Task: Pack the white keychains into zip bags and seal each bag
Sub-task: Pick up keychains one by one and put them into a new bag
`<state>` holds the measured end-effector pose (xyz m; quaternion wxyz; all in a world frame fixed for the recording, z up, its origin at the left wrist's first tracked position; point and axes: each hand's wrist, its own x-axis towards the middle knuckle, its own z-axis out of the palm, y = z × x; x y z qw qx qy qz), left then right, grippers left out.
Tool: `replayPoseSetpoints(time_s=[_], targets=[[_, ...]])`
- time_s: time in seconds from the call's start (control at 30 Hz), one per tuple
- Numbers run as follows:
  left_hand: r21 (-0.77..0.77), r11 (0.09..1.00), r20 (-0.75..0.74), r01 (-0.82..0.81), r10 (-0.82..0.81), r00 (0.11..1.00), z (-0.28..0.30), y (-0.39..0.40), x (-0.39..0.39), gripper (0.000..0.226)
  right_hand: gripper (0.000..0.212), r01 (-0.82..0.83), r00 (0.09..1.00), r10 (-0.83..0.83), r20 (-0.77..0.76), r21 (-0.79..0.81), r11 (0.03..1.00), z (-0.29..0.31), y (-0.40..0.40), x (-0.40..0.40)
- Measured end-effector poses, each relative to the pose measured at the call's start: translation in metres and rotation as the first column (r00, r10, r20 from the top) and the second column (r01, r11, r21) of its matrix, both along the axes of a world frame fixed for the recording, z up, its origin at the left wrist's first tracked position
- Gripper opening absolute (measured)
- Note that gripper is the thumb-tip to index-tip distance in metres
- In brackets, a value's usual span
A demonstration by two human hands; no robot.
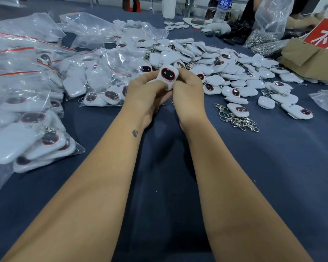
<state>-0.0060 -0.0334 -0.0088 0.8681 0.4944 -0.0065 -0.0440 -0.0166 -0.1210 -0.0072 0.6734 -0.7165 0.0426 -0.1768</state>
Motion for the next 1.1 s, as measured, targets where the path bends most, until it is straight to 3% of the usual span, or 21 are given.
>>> replayPoseSetpoints(time_s=[0.2, 0.27, 0.63, 0.77, 0.93, 1.1], targets=[[0.291, 0.957, 0.074, -0.013, -0.009, 0.997, -0.005, -0.002, 0.000, 0.030, 0.016, -0.072, 0.995, 0.085, -0.043, 0.240, 0.968, 0.001, 0.010, 0.001], [0.322, 0.947, 0.085, -0.019, -0.009, 0.996, -0.005, -0.002, 0.001, 0.032, 0.014, -0.104, 0.990, 0.126, -0.059, 0.289, 0.952, -0.001, 0.010, 0.003], [0.201, 0.979, 0.072, -0.035, 0.021, 0.997, -0.004, -0.006, -0.001, 0.037, 0.022, -0.139, 0.980, 0.188, -0.071, 0.437, 0.889, -0.006, -0.001, 0.007], [0.166, 0.986, 0.045, -0.002, -0.005, 0.999, -0.002, -0.005, -0.001, 0.051, 0.010, -0.104, 0.980, 0.164, -0.116, 0.409, 0.906, -0.006, -0.003, 0.007], [0.103, 0.994, 0.015, 0.042, -0.043, 0.999, -0.001, -0.003, -0.001, 0.032, 0.024, -0.128, 0.980, 0.179, -0.084, 0.422, 0.898, -0.007, -0.004, 0.008], [0.099, 0.992, 0.007, 0.084, -0.085, 0.996, -0.001, 0.000, 0.001, 0.035, 0.020, -0.105, 0.983, 0.151, -0.105, 0.352, 0.930, -0.008, -0.003, 0.008]])
